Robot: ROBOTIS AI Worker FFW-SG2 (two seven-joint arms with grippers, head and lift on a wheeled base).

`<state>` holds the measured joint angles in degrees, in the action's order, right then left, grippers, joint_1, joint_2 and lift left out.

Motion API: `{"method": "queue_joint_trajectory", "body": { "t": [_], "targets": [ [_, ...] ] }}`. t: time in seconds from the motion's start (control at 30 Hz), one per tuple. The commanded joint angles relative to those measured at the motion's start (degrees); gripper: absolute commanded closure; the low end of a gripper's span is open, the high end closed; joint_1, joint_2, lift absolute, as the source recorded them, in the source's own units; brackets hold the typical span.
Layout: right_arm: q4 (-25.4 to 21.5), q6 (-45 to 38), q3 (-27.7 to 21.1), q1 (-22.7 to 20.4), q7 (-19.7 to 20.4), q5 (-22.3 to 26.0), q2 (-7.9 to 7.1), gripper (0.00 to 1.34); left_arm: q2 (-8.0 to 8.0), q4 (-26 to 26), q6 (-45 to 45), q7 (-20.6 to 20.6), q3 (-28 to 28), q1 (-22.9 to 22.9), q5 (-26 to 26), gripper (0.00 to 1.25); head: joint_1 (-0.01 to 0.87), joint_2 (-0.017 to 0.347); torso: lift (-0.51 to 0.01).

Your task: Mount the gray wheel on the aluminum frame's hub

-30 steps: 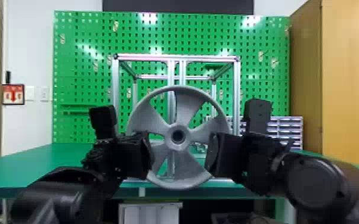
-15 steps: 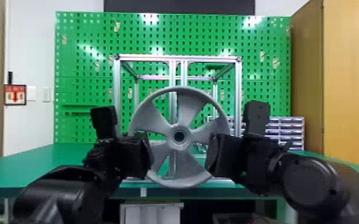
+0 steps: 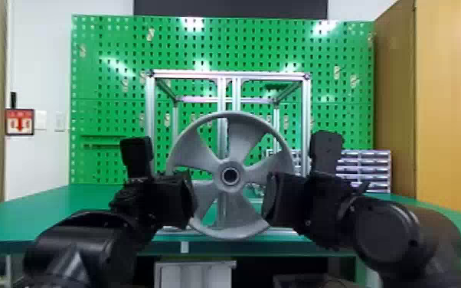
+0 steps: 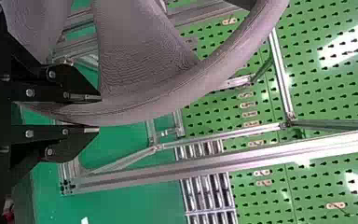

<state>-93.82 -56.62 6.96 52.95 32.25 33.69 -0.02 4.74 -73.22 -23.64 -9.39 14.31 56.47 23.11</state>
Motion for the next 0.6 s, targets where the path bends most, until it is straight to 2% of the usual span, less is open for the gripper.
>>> {"method": "queue_joint_trajectory", "body": {
  "t": [0.0, 0.23, 0.57],
  "targets": [
    [0.83, 0.11, 0.16, 0.49, 0.01, -0.30, 0.07, 1.10, 0.00, 0.97, 0.17, -0.02, 0.01, 0.49, -0.44, 0.84, -0.005, 0.006, -0.499],
    [2.94, 1.86, 0.51, 1.02, -0.08, -0.65, 0.07, 1.10, -0.09, 2.73, 0.61, -0.02, -0.16, 1.72, -0.70, 0.83, -0.005, 0.006, -0.499],
    [3.29, 2.30, 0.51, 0.84, -0.26, -1.17, 0.07, 1.10, -0.17, 2.73, 0.97, -0.02, 0.28, 1.72, -0.70, 0.82, -0.005, 0.006, -0.499]
  ]
}}
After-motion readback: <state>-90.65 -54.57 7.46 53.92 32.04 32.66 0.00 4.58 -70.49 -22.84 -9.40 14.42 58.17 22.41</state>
